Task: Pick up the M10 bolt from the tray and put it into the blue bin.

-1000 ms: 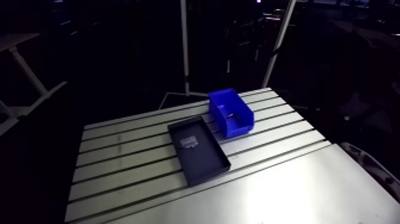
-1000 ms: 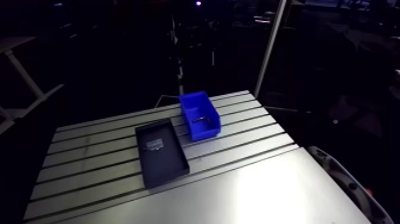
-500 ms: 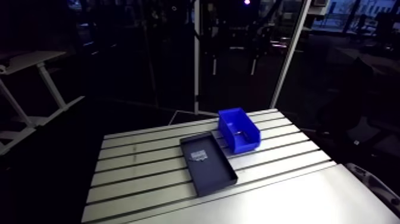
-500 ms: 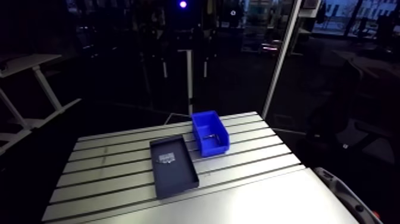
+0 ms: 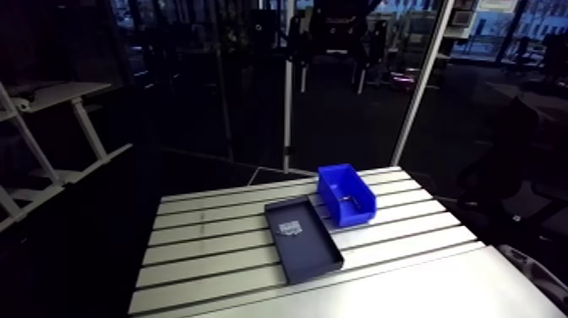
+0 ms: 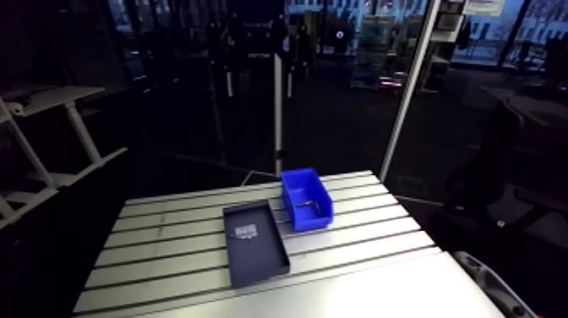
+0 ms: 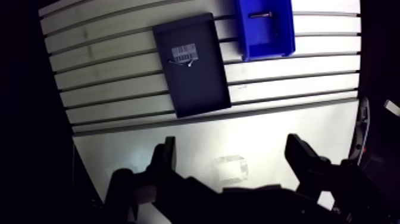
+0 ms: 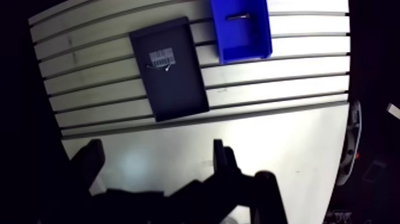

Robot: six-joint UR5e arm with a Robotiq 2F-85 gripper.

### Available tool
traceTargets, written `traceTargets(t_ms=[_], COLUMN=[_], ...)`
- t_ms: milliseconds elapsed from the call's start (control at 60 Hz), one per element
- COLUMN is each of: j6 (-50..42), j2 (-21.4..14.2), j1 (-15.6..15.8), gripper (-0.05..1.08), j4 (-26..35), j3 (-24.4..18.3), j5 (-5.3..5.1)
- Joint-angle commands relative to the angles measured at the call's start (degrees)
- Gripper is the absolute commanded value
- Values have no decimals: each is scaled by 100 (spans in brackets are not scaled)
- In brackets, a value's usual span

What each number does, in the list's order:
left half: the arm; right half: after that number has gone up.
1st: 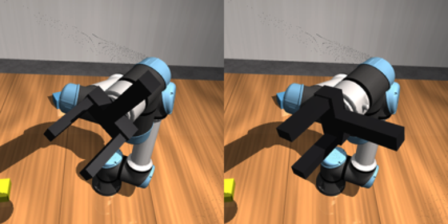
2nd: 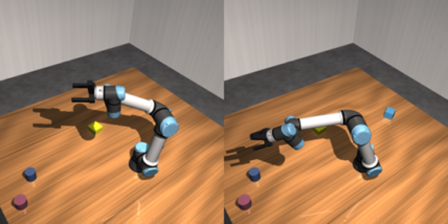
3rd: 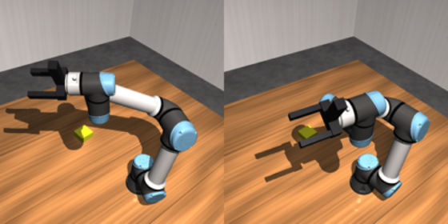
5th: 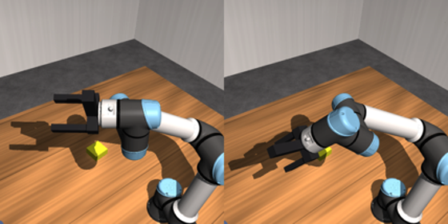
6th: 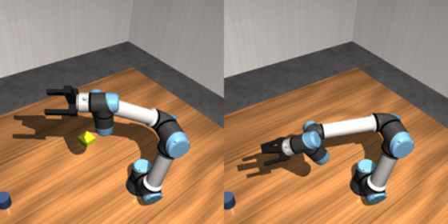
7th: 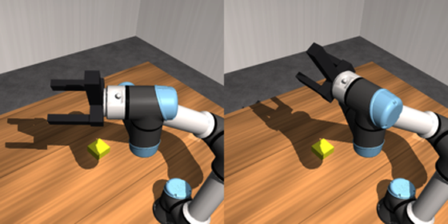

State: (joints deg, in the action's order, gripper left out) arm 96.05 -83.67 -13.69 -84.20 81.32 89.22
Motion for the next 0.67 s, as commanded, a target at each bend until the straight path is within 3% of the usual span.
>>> traceTargets(t_ms=[17, 667], j6=[15, 15], j2=[-89, -171], j1=[32, 32], gripper=[1, 1], j4=[22, 5], j3=[88, 151], j5=[19, 30])
